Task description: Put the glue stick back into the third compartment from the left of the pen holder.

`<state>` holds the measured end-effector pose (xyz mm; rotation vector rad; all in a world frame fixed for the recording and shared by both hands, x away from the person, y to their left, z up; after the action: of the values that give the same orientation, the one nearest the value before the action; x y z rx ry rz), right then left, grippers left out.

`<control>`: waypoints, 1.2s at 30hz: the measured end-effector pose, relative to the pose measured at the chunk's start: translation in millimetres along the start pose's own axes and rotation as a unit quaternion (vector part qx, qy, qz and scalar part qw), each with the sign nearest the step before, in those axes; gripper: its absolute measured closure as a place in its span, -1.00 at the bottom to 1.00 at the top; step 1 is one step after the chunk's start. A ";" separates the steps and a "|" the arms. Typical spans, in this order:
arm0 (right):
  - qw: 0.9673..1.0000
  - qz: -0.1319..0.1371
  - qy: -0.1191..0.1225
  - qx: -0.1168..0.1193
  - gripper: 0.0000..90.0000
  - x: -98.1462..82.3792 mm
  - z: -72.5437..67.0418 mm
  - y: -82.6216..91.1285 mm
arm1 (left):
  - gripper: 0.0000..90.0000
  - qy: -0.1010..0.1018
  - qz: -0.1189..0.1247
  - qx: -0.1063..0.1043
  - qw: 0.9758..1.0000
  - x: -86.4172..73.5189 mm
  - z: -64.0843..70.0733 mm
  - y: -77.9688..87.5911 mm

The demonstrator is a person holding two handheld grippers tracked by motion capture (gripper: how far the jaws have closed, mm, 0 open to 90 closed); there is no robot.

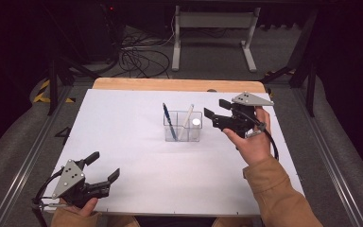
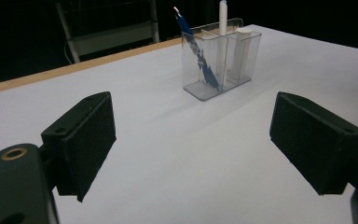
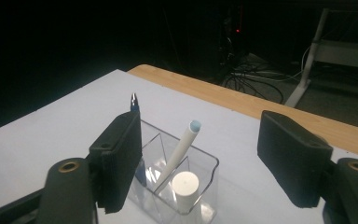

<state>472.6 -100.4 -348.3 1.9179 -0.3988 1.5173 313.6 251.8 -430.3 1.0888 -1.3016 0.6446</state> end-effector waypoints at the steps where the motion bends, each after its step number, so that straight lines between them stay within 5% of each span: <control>1: 1.000 0.000 0.002 0.002 -0.36 -1.3 -0.5 2.3 | -0.67 0.000 0.000 0.000 1.000 0.0 0.1 0.0; 14: 1.000 -0.003 -0.009 0.027 -0.51 -25.9 2.6 29.9 | -0.67 -0.003 0.001 0.000 1.000 0.5 0.3 -0.3; 24: 0.998 -0.001 0.014 0.063 -0.54 -49.0 -2.5 42.9 | -0.68 -0.001 0.001 -0.002 1.000 0.9 0.6 -0.2; 36: 0.997 -0.009 0.040 0.072 -0.54 -71.9 -5.7 53.4 | -0.68 -0.002 0.002 -0.001 1.000 1.3 0.6 -0.1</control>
<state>415.9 -147.4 -399.6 1.9564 -0.2418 1.6433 313.7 251.0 -429.1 1.0861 -1.3078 0.6435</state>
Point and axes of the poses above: each handheld gripper's, and its own axes: y roughly backward along the jaws, x roughly out of its top, z roughly to its right, the point moved 7 cm from there along -y, roughly forward along the jaws, and after that the axes turned 9 degrees about x, right-handed, at the moved point
